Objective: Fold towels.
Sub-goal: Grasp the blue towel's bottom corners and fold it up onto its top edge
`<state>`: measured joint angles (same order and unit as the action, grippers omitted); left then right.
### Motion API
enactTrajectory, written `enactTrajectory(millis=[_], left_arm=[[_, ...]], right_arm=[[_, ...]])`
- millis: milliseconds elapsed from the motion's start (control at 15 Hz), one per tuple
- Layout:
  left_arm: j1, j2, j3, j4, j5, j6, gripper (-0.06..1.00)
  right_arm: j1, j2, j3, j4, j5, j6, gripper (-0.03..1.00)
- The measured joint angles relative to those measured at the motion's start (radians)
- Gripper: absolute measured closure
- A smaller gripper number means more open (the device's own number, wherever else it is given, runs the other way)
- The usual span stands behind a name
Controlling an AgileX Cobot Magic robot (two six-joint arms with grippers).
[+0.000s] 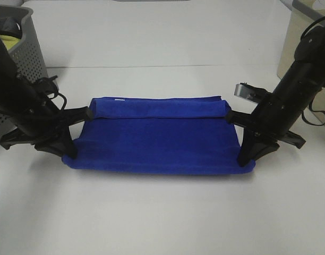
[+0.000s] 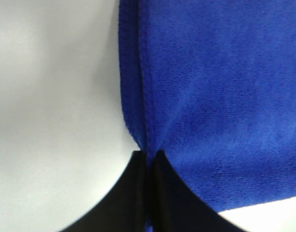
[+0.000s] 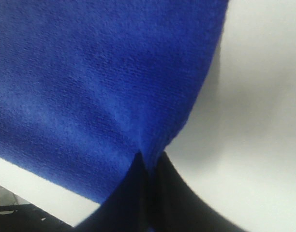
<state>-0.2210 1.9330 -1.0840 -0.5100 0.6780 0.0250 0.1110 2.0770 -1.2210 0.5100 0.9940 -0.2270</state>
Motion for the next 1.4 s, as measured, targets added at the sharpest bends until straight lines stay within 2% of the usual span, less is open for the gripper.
enactTrajectory(millis=[67,333,667,800,1000,1267,1333,1400], left_arm=[[0.000,-0.007,-0.019,-0.004,0.000,0.000,0.93],[0.000,0.025,-0.208,0.008,-0.003,-0.010,0.93],[0.001,0.208,-0.500,0.097,-0.027,-0.079,0.93],[0.012,0.287,-0.603,0.105,-0.026,-0.095,0.93],[0.021,0.315,-0.613,0.105,-0.041,-0.095,0.93],[0.021,0.347,-0.613,0.101,-0.048,-0.095,0.92],[0.021,0.348,-0.613,0.101,-0.048,-0.095,0.88],[0.021,0.348,-0.613,0.101,-0.048,-0.095,0.79]], right_arm=[[0.000,-0.011,-0.024,-0.003,-0.002,0.000,0.95],[0.000,0.027,-0.287,-0.008,-0.008,-0.001,0.95],[0.000,0.245,-0.640,-0.023,0.034,0.031,0.95],[-0.001,0.326,-0.768,-0.081,0.046,0.073,0.95],[-0.002,0.363,-0.783,-0.124,0.045,0.103,0.95],[-0.002,0.383,-0.783,-0.123,0.045,0.105,0.94],[-0.002,0.383,-0.783,-0.121,0.045,0.105,0.90],[-0.002,0.383,-0.783,-0.121,0.046,0.105,0.80]])
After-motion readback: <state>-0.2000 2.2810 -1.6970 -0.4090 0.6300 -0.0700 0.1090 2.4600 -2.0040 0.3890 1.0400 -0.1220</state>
